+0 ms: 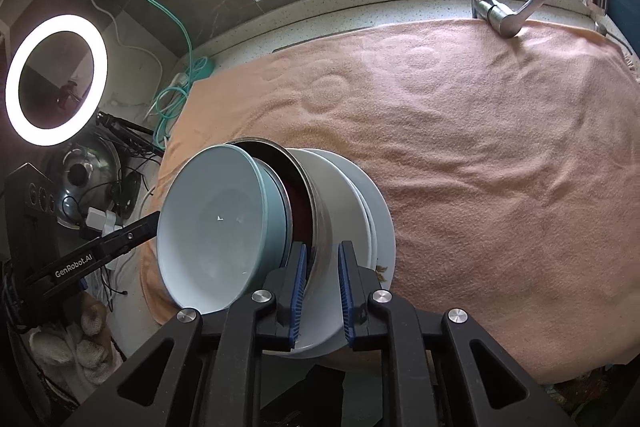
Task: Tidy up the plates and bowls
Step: 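Open both tools and release the bowl stack rim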
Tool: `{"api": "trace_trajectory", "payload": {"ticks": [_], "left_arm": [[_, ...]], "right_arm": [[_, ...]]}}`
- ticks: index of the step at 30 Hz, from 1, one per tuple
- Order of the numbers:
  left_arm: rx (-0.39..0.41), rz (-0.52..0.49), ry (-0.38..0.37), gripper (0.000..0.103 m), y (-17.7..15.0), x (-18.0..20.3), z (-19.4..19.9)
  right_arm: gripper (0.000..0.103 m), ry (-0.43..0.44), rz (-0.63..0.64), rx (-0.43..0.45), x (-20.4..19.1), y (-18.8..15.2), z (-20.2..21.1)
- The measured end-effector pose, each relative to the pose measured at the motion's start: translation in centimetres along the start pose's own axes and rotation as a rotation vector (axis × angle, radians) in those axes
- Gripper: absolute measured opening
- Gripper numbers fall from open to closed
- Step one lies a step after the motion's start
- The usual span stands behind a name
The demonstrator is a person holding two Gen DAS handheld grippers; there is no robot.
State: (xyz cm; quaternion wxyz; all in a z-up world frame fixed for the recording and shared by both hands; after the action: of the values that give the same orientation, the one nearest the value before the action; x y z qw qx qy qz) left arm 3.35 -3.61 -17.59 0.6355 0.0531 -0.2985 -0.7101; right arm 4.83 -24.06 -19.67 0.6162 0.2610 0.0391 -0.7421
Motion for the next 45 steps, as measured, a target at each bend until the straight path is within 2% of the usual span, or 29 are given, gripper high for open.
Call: {"api": "trace_trajectory", "payload": {"ticks": [4,8,16,22,26,32,34,36,40,42,44,45], "left_arm": [[0.039,0.034,0.060,0.012,0.1,-0.9,1.1],[0.067,0.088,0.065,0.012,-0.3,-1.4,2.3],[0.097,0.124,0.083,0.012,-1.9,-1.0,4.2],[0.099,0.072,0.027,0.012,-2.3,-0.6,5.2],[0.094,0.022,-0.002,0.012,-2.5,-0.4,5.8],[0.069,-0.040,-0.033,0.012,-3.4,0.4,5.2],[0.061,-0.072,-0.037,0.012,-3.8,1.0,5.0],[0.061,-0.112,-0.028,0.012,-4.0,1.8,5.1],[0.063,-0.159,-0.038,0.013,-4.6,3.1,5.4],[0.068,-0.176,-0.036,0.024,-4.7,3.5,5.7],[0.075,-0.193,-0.033,0.028,-4.8,3.9,5.9],[0.078,-0.201,-0.027,0.030,-4.9,4.0,6.1]], "right_arm": [[0.018,-0.011,0.060,0.024,-0.2,0.0,0.9],[0.019,0.010,0.076,0.024,-0.1,0.0,1.5],[0.019,0.016,0.126,0.058,0.0,-0.6,3.3],[0.019,0.013,0.069,0.119,0.0,-1.6,4.9],[0.019,-0.005,0.013,0.148,0.0,-2.7,5.6],[0.020,-0.050,-0.004,0.205,-0.5,-4.3,6.5],[0.021,-0.060,-0.011,0.215,-0.5,-4.7,6.5],[0.027,-0.064,-0.019,0.223,-0.7,-5.2,6.5],[0.029,-0.081,-0.012,0.250,-1.4,-6.2,6.6],[0.036,-0.081,-0.010,0.254,-1.8,-6.7,6.6],[0.043,-0.081,-0.007,0.265,-2.2,-7.1,6.7],[0.043,-0.087,0.000,0.274,-2.4,-7.3,6.8]]}}
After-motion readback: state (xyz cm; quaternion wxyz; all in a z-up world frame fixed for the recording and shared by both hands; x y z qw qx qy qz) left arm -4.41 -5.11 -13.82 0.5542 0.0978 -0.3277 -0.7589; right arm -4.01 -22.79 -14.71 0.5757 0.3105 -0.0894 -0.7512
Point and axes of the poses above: each gripper's, at about its wrist camera, not at the fingertips, and z roughly against the way its jaws point, x to its right, y to its top, the point moved 6 cm from there along -z, roughly the way its jaws point, and after that the axes turned 12 degrees about -z, right-handed, at the moved point
